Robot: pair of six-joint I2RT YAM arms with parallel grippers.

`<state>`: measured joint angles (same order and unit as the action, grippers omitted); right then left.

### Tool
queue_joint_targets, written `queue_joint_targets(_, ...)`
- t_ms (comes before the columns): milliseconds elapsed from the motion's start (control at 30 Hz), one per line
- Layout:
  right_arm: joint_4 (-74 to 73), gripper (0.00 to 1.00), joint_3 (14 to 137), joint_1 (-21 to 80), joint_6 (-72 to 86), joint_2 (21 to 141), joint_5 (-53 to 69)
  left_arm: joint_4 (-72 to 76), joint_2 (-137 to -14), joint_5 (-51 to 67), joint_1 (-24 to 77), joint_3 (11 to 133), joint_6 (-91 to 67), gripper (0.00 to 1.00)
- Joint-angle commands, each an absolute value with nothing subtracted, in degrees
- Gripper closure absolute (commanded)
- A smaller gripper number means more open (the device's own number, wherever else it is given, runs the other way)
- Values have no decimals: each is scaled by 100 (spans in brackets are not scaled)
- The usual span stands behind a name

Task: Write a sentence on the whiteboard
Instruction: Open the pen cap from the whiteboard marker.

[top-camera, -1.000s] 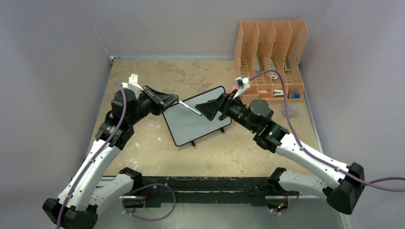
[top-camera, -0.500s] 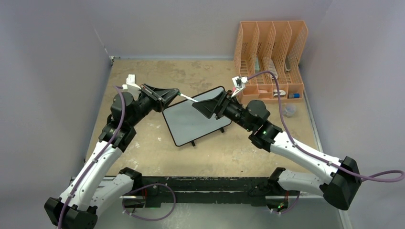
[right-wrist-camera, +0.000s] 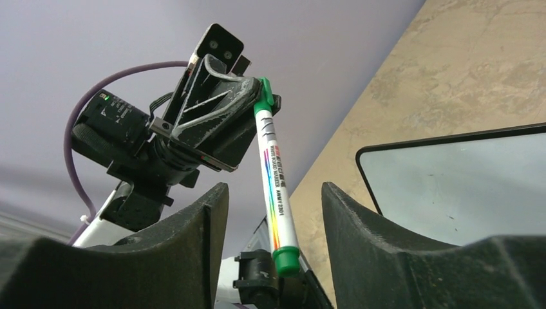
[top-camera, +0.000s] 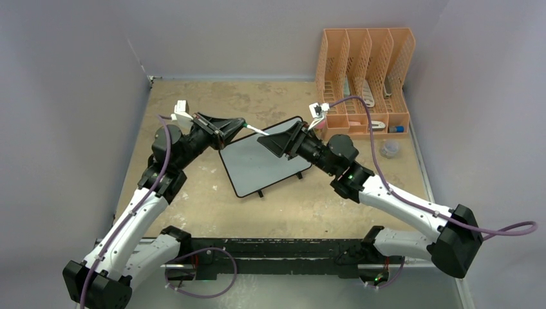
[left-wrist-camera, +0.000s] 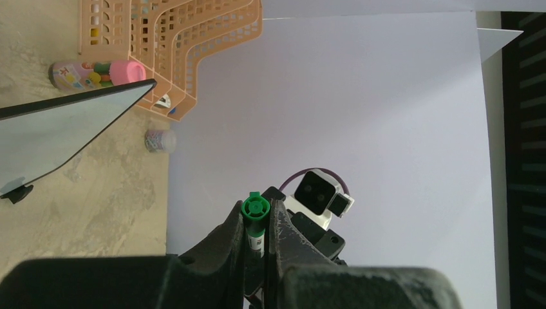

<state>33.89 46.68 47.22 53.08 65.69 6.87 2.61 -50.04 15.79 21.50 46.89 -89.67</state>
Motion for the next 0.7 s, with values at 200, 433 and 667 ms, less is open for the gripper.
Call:
queue_joint_targets(200, 3920, 53, 4936, 4711, 5368, 6546, 629, 650, -4929, 1761, 2136, 4649, -9239, 100)
queue_joint_targets(433, 3966, 60, 4992, 4685, 5412, 6514, 685, 648, -4978, 1885, 2136, 4652, -9237, 100)
queue_joint_targets(667, 3987, 67, 5018, 4666, 5443, 6520, 738, 698, -5005, 1942, 2136, 4637, -9246, 100)
